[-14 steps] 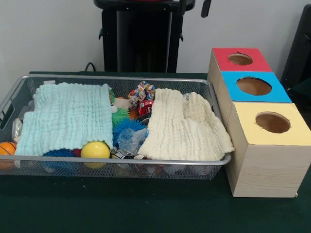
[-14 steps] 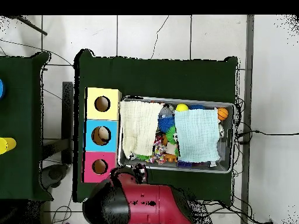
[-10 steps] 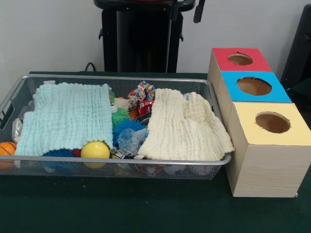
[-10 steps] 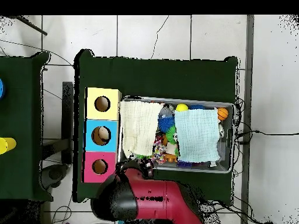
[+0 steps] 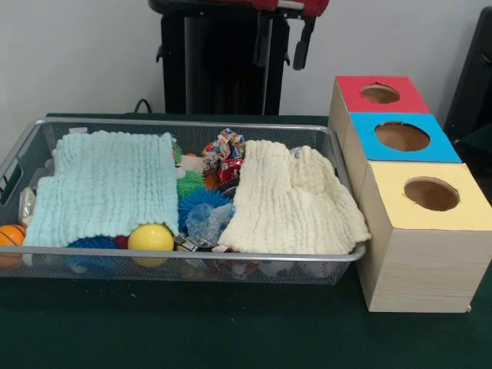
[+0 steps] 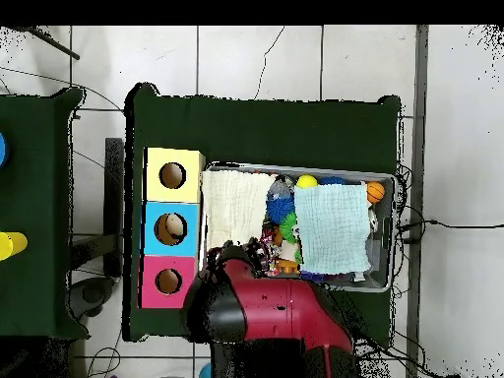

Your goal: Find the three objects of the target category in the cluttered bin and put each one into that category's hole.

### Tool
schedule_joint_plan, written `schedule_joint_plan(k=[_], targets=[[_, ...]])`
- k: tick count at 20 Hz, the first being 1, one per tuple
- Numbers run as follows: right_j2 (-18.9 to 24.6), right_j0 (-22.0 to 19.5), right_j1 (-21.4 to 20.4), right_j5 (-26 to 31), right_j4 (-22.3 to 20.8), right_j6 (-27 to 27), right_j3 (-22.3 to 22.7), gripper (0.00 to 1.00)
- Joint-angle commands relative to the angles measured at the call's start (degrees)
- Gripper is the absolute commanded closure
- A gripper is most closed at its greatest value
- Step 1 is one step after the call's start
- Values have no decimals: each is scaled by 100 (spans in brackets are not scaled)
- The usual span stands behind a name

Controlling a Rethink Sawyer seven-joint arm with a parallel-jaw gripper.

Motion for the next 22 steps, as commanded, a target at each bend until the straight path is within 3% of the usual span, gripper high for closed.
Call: schedule_joint_plan(k=[1, 5, 12, 22], targets=[[352, 130, 911, -439, -369, 410, -896, 0], [257, 199, 1212, -707, -447, 503, -1063, 0], [475, -5, 1174, -957, -477, 341, -972, 0], [272, -14, 1559, -1316, -793, 253, -1316, 0]])
